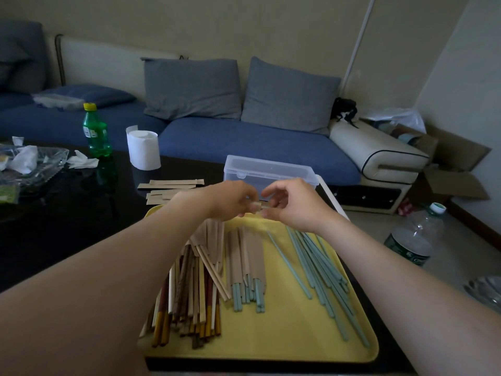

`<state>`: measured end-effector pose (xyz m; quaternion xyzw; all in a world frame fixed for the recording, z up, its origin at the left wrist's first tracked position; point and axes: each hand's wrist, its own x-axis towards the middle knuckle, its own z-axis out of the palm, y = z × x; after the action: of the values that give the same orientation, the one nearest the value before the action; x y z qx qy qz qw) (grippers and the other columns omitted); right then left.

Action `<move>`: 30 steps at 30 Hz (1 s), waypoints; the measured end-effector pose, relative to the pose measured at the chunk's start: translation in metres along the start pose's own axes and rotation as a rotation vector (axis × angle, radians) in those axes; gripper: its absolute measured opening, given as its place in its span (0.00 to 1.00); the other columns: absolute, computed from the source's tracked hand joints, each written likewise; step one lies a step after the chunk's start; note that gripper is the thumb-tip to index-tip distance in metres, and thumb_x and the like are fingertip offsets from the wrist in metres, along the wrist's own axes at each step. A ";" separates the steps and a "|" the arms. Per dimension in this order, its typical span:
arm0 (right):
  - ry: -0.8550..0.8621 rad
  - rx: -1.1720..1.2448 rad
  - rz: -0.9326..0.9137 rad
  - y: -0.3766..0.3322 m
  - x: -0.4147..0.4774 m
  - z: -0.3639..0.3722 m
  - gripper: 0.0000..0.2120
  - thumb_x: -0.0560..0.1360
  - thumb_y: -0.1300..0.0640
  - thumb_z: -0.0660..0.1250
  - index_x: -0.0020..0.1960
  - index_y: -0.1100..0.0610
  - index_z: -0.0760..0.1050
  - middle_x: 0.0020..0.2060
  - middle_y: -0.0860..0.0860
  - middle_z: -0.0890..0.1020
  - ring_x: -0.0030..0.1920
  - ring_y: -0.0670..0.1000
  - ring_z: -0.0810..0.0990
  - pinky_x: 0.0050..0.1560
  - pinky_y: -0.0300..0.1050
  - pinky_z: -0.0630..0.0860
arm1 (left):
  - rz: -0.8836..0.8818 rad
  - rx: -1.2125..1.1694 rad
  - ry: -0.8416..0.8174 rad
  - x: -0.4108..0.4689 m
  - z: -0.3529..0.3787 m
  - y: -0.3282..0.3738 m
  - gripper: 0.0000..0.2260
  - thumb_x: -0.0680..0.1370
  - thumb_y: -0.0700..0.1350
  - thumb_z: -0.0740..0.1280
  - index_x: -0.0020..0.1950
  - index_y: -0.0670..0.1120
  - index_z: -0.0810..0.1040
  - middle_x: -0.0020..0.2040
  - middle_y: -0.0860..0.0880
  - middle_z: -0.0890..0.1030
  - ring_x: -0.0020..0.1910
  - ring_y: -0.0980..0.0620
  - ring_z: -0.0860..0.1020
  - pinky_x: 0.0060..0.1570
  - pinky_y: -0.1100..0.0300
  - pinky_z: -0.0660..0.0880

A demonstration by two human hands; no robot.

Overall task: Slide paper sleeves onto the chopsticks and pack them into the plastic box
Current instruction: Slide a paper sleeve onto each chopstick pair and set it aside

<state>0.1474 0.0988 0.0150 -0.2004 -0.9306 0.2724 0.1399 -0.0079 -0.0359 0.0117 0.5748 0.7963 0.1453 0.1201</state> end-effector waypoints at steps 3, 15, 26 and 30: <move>0.099 0.002 0.020 -0.005 0.000 -0.002 0.13 0.78 0.59 0.73 0.61 0.51 0.86 0.52 0.46 0.87 0.56 0.47 0.85 0.57 0.39 0.79 | -0.001 -0.023 0.035 0.000 0.000 0.000 0.05 0.85 0.51 0.65 0.52 0.54 0.78 0.47 0.51 0.82 0.48 0.52 0.79 0.49 0.56 0.75; 0.127 -0.086 0.298 -0.005 0.002 0.008 0.05 0.83 0.63 0.67 0.58 0.61 0.79 0.43 0.60 0.87 0.42 0.55 0.89 0.47 0.49 0.86 | -0.063 -0.030 0.032 -0.001 0.001 -0.001 0.09 0.85 0.54 0.63 0.55 0.51 0.79 0.47 0.52 0.81 0.49 0.52 0.78 0.58 0.49 0.74; -0.388 -0.333 0.571 -0.022 -0.009 0.006 0.15 0.74 0.64 0.81 0.55 0.64 0.78 0.40 0.62 0.89 0.36 0.56 0.90 0.46 0.52 0.89 | -0.110 -0.002 -0.031 -0.005 0.001 -0.008 0.09 0.86 0.52 0.63 0.57 0.50 0.79 0.48 0.50 0.82 0.49 0.51 0.80 0.55 0.53 0.77; -0.474 -0.318 0.613 -0.020 -0.008 0.007 0.17 0.71 0.67 0.83 0.54 0.66 0.79 0.46 0.64 0.88 0.40 0.57 0.91 0.48 0.51 0.89 | -0.116 0.026 -0.022 -0.003 0.002 -0.011 0.04 0.85 0.51 0.64 0.55 0.53 0.78 0.48 0.53 0.79 0.51 0.51 0.79 0.61 0.46 0.77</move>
<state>0.1463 0.0771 0.0196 -0.4187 -0.8649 0.1930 -0.1984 -0.0156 -0.0419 0.0060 0.5305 0.8288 0.1215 0.1299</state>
